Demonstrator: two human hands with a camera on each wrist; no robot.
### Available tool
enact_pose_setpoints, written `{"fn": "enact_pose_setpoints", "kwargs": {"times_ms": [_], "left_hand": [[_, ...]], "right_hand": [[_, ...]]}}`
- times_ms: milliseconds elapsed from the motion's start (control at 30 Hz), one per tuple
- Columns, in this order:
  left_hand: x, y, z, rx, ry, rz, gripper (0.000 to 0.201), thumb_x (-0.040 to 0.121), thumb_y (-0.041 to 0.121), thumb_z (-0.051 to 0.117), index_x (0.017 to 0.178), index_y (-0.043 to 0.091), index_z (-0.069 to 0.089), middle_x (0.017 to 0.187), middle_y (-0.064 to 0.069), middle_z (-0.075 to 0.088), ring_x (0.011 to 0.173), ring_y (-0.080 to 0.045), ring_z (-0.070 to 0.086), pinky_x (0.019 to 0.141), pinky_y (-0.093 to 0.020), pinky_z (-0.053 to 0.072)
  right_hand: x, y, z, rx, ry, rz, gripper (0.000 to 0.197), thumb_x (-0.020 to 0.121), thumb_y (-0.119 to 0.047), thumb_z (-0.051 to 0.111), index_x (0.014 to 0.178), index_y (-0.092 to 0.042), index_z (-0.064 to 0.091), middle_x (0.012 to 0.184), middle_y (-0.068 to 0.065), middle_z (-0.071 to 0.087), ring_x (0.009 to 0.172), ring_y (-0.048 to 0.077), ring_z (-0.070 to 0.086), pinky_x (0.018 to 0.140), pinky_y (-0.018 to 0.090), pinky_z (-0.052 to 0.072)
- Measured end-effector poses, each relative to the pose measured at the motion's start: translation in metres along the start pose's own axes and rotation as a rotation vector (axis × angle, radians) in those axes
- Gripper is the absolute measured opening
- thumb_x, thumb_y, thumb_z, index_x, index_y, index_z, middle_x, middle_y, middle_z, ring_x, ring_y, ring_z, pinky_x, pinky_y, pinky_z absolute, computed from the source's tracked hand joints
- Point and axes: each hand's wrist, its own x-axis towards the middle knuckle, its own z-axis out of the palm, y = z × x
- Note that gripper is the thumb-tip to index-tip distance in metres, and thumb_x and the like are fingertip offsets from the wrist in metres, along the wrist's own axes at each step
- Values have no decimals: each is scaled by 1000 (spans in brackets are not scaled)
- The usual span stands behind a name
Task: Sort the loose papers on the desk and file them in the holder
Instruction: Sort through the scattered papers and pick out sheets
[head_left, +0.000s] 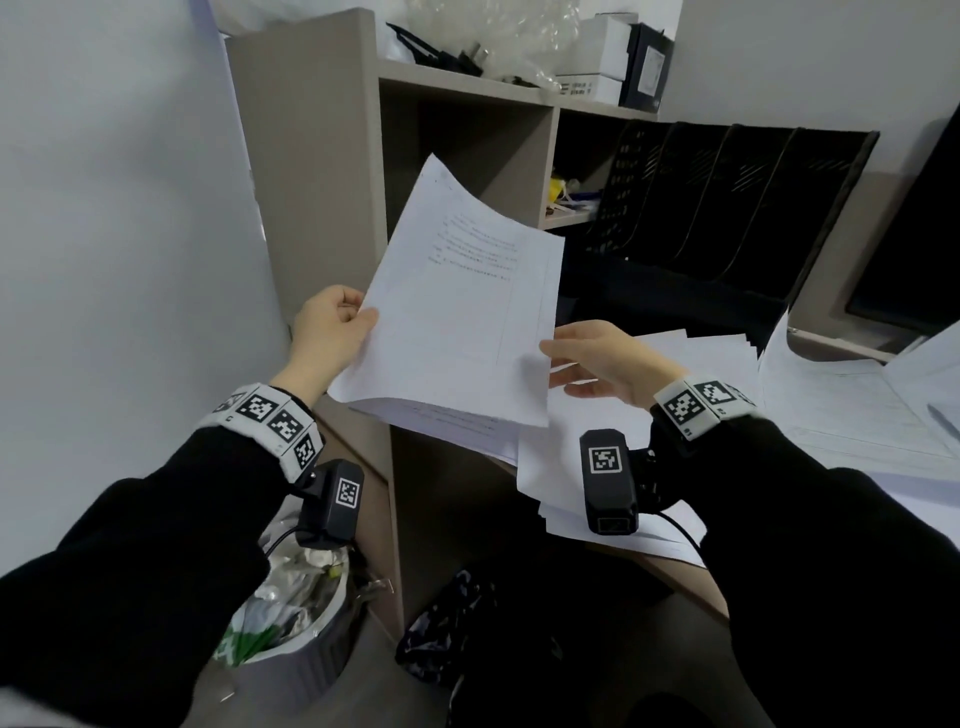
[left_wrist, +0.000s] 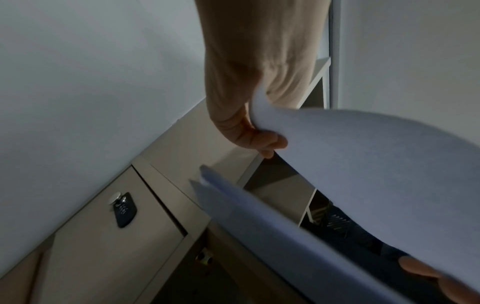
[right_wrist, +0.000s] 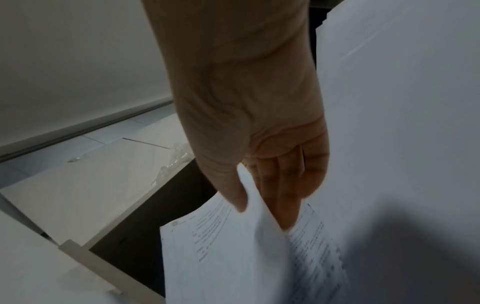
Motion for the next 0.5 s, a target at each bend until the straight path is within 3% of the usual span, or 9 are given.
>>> {"fn": "enact_pose_setpoints", "kwargs": {"times_ms": [67, 233, 400, 500], "left_hand": [[0, -4, 7, 29, -7, 18, 7, 88, 21, 63, 93, 18, 58, 77, 2, 61, 81, -21, 57, 82, -36, 48], [-2, -8, 14, 41, -36, 6, 12, 88, 31, 65, 86, 23, 56, 85, 0, 62, 81, -20, 58, 77, -36, 48], [-8, -19, 7, 239, -153, -74, 29, 86, 34, 66, 104, 13, 55, 85, 6, 54, 87, -16, 53, 79, -30, 43], [-10, -26, 4, 292, -209, -91, 33, 87, 40, 64, 103, 12, 60, 87, 9, 58, 86, -13, 53, 80, -31, 44]], "right_hand": [[5, 3, 4, -47, 65, -7, 12, 90, -9, 59, 99, -12, 66, 79, 3, 65, 58, 10, 59, 59, 21, 46], [20, 10, 16, -47, 151, 78, 30, 88, 1, 58, 116, -5, 49, 70, 10, 61, 46, 10, 56, 48, 18, 47], [28, 18, 20, -112, 128, 157, 13, 86, 5, 57, 93, -6, 57, 67, 11, 62, 40, 8, 59, 55, 22, 54], [30, 22, 21, -226, 96, 189, 10, 82, 1, 61, 78, -7, 58, 65, 10, 62, 51, 16, 56, 57, 25, 51]]}}
